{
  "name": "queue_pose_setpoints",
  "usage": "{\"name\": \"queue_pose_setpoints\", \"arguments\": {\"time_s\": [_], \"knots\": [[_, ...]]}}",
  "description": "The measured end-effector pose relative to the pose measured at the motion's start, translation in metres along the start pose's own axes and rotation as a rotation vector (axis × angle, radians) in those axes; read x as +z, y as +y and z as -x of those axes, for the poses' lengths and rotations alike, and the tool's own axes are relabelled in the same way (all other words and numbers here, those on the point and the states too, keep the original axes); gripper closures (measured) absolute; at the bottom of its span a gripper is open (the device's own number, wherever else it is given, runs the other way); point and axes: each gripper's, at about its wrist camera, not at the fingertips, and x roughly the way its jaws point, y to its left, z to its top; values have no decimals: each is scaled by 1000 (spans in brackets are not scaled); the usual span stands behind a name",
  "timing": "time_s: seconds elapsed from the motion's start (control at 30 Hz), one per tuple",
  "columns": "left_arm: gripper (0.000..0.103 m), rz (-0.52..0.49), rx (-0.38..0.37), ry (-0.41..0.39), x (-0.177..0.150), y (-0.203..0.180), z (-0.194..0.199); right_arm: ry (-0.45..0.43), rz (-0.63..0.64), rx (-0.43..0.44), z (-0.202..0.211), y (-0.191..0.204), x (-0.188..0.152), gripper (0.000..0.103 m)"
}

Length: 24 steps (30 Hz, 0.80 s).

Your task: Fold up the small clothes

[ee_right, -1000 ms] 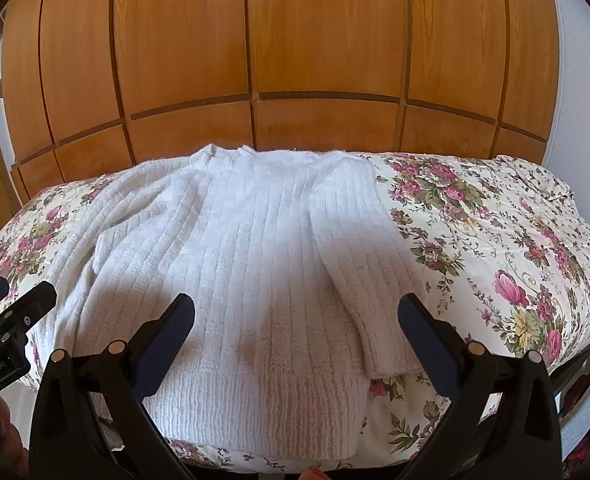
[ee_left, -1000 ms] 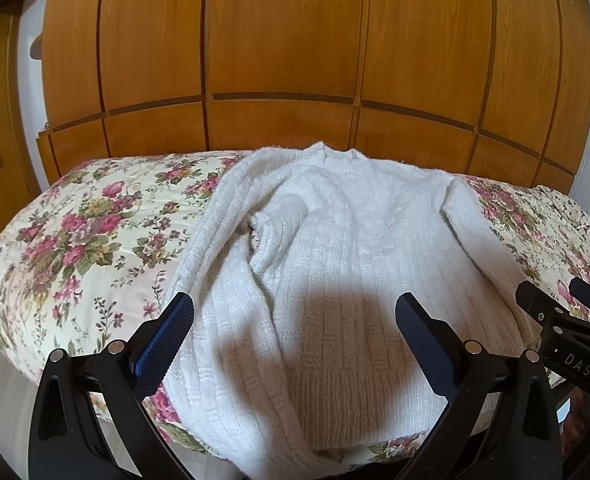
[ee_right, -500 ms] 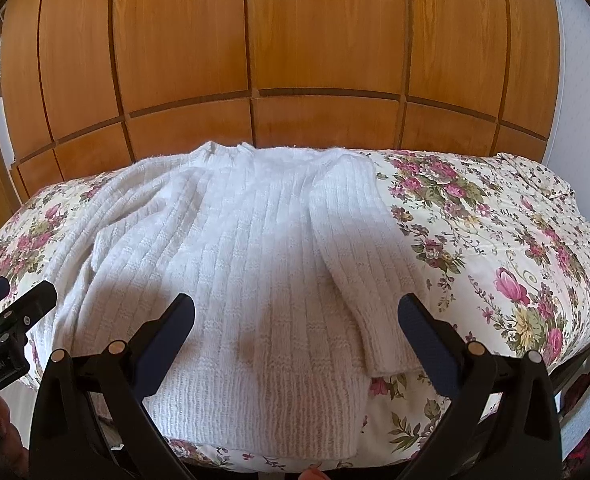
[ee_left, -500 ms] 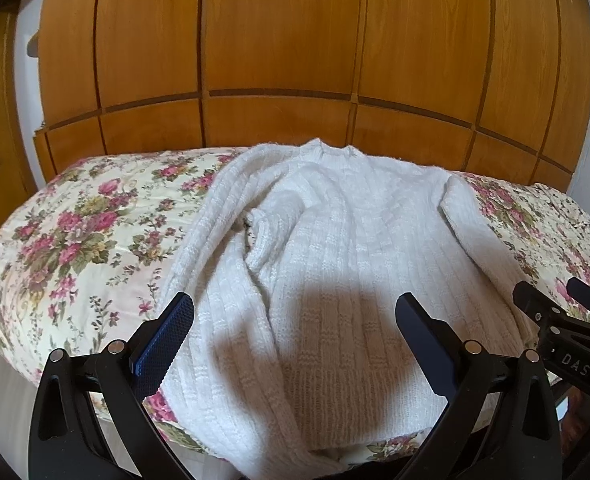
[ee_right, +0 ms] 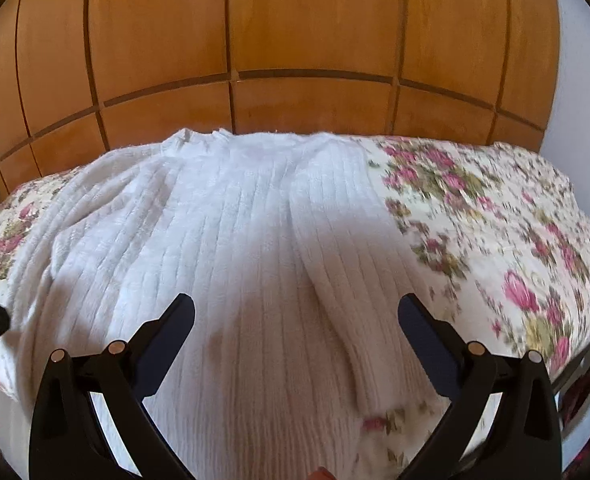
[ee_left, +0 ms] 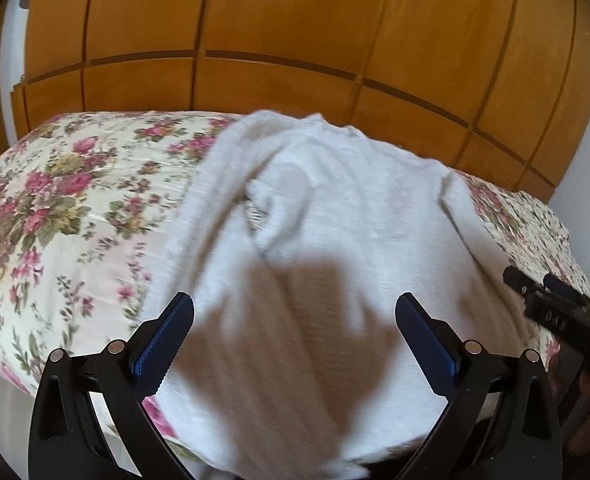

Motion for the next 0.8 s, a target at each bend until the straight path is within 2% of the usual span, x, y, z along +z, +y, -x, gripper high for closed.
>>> {"name": "queue_pose_setpoints", "arguments": {"time_s": [0.1, 0.27, 0.37, 0.43, 0.5, 0.6, 0.63, 0.7, 0.73, 0.77, 0.8], "knots": [[3, 43, -5, -6, 0, 24, -2, -37, 43, -24, -16, 5, 11, 2], [3, 117, 134, 22, -12, 62, -3, -41, 71, -41, -55, 9, 29, 2], [6, 156, 93, 71, -26, 78, -4, -15, 62, -34, -81, 9, 35, 2], [12, 171, 49, 111, -35, 81, -6, 11, 48, -53, -98, 7, 37, 2], [26, 184, -1, 151, -43, 79, -13, 33, 13, -63, -107, 3, 37, 2], [31, 180, -14, 154, -49, 75, -15, 86, -26, -70, -121, -4, 32, 2], [35, 173, -26, 149, -48, 73, -16, 100, -30, -69, -125, -4, 30, 2], [67, 147, -62, 150, -46, 68, -20, 116, -41, -65, -129, -7, 29, 2], [76, 136, -69, 155, -45, 67, -21, 115, -42, -65, -129, -7, 28, 2], [94, 120, -68, 167, -42, 66, -22, 114, -41, -66, -129, -7, 28, 2], [97, 111, -67, 175, -39, 68, -23, 113, -39, -68, -129, -7, 27, 2]]}}
